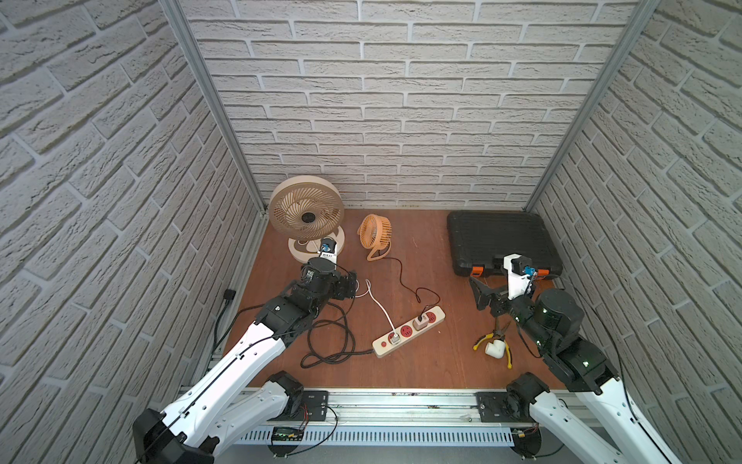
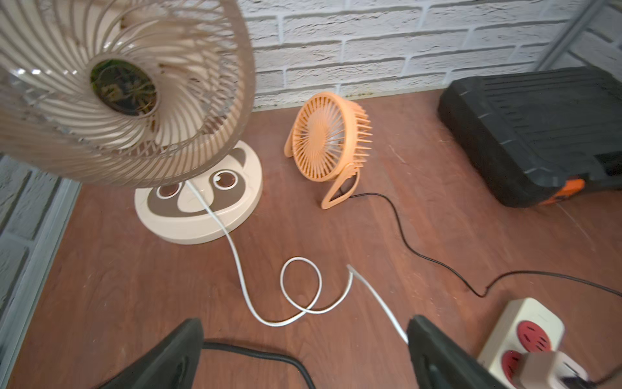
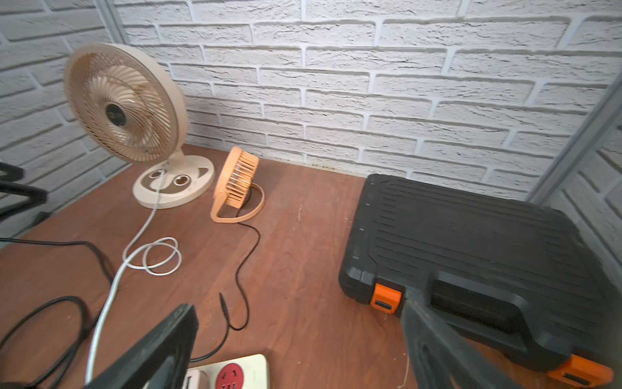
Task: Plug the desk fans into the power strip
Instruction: Reset both arms
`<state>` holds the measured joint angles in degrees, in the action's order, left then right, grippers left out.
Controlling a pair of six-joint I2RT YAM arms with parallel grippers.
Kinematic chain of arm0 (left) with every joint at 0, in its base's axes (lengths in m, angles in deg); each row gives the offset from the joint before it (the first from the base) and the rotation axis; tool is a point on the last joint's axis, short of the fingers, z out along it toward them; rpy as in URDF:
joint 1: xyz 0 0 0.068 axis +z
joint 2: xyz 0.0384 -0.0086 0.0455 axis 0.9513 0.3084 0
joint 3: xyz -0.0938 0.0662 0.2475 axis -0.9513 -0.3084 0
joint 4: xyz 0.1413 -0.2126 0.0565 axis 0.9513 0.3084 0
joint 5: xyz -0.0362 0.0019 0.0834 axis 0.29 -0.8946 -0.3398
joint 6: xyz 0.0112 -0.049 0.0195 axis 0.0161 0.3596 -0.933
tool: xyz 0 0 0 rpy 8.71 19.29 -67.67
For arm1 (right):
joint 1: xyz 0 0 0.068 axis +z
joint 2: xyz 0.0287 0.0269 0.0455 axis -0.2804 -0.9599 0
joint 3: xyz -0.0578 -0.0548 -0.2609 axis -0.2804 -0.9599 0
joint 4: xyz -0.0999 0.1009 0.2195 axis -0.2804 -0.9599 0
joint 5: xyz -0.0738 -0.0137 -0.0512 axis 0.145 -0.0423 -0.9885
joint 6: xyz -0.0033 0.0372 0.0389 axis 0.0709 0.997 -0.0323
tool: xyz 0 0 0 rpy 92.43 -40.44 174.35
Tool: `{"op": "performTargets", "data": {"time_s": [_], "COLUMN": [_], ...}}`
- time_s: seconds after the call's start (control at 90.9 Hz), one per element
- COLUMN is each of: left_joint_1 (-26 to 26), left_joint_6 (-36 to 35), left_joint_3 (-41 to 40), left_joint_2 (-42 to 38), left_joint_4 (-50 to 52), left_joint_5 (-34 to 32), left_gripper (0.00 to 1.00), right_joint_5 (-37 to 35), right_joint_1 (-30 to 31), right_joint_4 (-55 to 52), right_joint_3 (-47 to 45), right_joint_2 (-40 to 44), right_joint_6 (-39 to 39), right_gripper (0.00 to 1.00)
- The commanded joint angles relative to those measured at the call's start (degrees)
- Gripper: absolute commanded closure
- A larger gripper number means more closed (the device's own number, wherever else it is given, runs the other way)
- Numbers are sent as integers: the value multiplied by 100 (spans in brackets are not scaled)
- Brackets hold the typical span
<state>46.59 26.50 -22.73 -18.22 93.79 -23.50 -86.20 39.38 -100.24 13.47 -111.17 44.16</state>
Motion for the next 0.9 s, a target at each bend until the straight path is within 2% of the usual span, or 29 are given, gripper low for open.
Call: {"op": "performTargets", "data": {"time_s": [0.0,0.121,0.297,0.385,0.594,0.704,0.781,0.891], "left_joint_1": [381,829,1551,1885,2326,2622,2839,3062], "left_joint_6": [83,-30,-223,-707,-1396,-1486,-1461,-1474], "left_joint_3": [-415,-986,-1796,-2103,-2509,-2840,-3024,-2736], "left_joint_2": [-212,-376,-582,-531,-342,2,550,1363], "left_joint_4": [-830,-1277,-1887,-2239,-2960,-3746,-4437,-4709], "left_joint_5": [216,246,259,511,382,647,848,1158], "left_gripper": [2,2,2,2,2,2,2,2], "right_joint_5": [-592,-902,-1244,-1582,-2110,-2104,-2042,-1999], "right_joint_1": [-42,-200,-504,-645,-1310,-1660,-1804,-1868], "right_joint_4": [1058,1503,2474,3068,4355,4903,5240,5609], "right_joint_3": [-390,-815,-1510,-1837,-2419,-2638,-2648,-2585], "right_joint_2": [-24,-123,-524,-892,-1791,-2319,-2726,-3319], "right_joint_6": [-470,-524,-155,-51,88,287,366,487], "right_gripper": [1,1,1,1,1,1,1,1]}}
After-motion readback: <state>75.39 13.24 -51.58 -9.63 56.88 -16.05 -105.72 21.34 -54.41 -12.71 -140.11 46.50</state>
